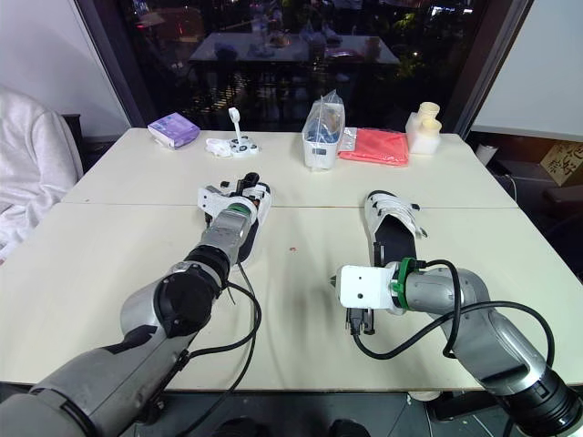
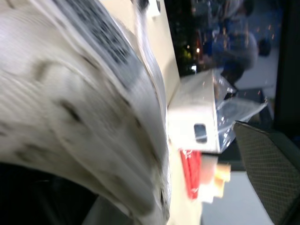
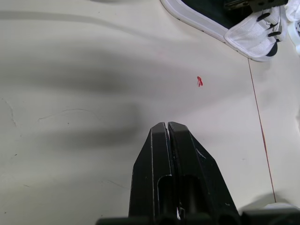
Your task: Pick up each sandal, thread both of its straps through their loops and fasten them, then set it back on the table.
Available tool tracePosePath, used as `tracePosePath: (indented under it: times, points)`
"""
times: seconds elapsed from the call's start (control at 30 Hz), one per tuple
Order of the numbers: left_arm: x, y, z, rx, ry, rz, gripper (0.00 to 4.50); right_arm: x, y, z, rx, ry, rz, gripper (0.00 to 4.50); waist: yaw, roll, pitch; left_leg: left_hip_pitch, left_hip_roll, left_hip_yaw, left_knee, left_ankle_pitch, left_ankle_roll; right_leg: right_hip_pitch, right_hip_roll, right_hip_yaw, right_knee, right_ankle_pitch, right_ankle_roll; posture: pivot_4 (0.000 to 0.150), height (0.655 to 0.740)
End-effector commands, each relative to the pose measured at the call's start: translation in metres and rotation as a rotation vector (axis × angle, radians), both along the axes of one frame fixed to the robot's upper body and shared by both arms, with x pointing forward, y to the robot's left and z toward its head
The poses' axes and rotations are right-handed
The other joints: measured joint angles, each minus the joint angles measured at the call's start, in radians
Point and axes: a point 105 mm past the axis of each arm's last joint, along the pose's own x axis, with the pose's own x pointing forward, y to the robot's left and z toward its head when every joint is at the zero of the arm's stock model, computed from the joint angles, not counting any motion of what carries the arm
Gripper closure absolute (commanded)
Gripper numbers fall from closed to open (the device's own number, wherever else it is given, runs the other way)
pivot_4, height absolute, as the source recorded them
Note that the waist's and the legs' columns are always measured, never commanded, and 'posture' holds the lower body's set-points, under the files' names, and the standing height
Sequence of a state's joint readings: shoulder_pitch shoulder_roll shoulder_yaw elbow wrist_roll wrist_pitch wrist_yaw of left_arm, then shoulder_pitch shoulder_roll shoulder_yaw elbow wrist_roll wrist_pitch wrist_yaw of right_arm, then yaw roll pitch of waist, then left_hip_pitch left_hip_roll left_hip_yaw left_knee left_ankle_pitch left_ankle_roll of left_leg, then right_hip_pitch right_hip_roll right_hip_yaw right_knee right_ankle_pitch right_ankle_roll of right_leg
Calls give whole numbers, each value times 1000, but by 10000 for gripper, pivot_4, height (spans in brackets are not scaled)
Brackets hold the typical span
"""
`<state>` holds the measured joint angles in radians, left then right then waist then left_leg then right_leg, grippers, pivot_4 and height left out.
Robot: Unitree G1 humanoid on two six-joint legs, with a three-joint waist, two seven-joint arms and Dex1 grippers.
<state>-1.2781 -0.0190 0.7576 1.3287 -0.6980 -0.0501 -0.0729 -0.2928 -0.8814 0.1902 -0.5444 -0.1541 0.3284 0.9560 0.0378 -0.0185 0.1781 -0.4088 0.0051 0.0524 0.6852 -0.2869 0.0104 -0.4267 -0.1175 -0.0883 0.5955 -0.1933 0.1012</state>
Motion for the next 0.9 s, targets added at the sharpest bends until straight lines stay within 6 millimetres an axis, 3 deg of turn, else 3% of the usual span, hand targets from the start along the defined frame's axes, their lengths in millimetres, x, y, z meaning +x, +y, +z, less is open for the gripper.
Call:
tracePosePath:
  times: [0.03,0.2,0.37,0.7,0.77,0.9]
  points:
    - [1,3,8,93,-43,-49,492,-3,3,7,3,-33,17,45000,0,0,0,0,0,0,0,0,0,0,0,0,0,0,0,1500,7400]
    - [-3,17,2,154,-15,-95,492,-3,2,5,2,-29,18,45000,-7,0,0,1,0,0,0,0,-1,0,0,0,1,0,0,1500,7400]
    - [-14,15,3,239,-7,-164,492,-3,4,5,5,-29,24,45000,-7,0,0,1,1,-1,0,1,-1,0,0,0,2,0,0,1500,7400]
    - [-61,16,-4,633,38,-359,492,-2,4,2,5,-31,33,45000,-7,0,0,2,1,-2,0,1,-2,1,0,1,3,0,0,1500,7400]
    - [-68,17,-1,691,14,-394,492,-1,3,2,8,-32,33,45000,-6,0,0,2,1,-3,0,1,-2,1,0,1,3,0,0,1500,7400]
    - [-88,28,24,831,-143,-461,492,1,-3,2,8,-29,10,45000,-6,1,0,2,1,-3,0,2,-3,1,1,1,3,0,-1,1500,7400]
